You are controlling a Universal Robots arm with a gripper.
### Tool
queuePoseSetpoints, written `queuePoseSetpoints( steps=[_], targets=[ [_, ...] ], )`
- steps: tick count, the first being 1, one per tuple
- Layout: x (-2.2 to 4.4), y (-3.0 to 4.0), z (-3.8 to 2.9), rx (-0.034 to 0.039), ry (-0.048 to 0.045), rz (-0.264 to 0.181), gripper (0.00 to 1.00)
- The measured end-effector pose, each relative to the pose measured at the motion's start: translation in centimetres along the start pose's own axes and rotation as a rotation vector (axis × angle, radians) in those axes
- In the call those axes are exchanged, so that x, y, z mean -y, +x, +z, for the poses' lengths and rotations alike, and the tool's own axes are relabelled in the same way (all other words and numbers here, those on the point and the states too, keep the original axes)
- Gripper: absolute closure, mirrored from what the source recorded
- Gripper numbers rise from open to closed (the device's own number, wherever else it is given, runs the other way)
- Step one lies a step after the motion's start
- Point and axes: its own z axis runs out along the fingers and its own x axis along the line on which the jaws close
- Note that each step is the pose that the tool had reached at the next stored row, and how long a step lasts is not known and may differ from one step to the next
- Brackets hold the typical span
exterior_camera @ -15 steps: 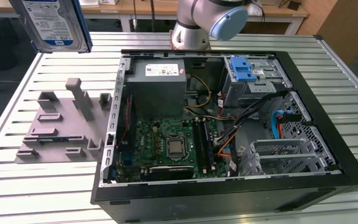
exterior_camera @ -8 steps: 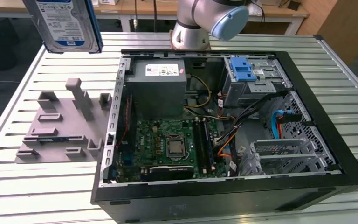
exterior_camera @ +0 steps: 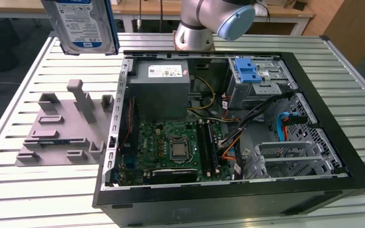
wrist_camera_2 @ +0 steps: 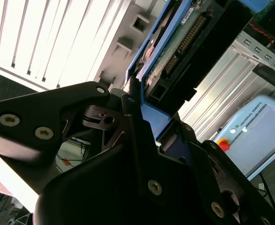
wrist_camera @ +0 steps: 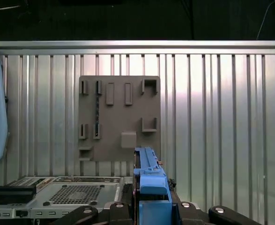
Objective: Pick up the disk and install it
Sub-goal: 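Pick up the disk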
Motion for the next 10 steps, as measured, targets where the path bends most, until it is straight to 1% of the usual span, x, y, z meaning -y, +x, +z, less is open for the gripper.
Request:
queuePoseSetpoints(
  steps=[4,10],
  targets=[
    [1.03,0.38,-0.01,0.0,0.0,0.0,0.64],
    [1.87,1.59,-0.02,0.0001,0.0002,0.0,0.64]
  ],
)
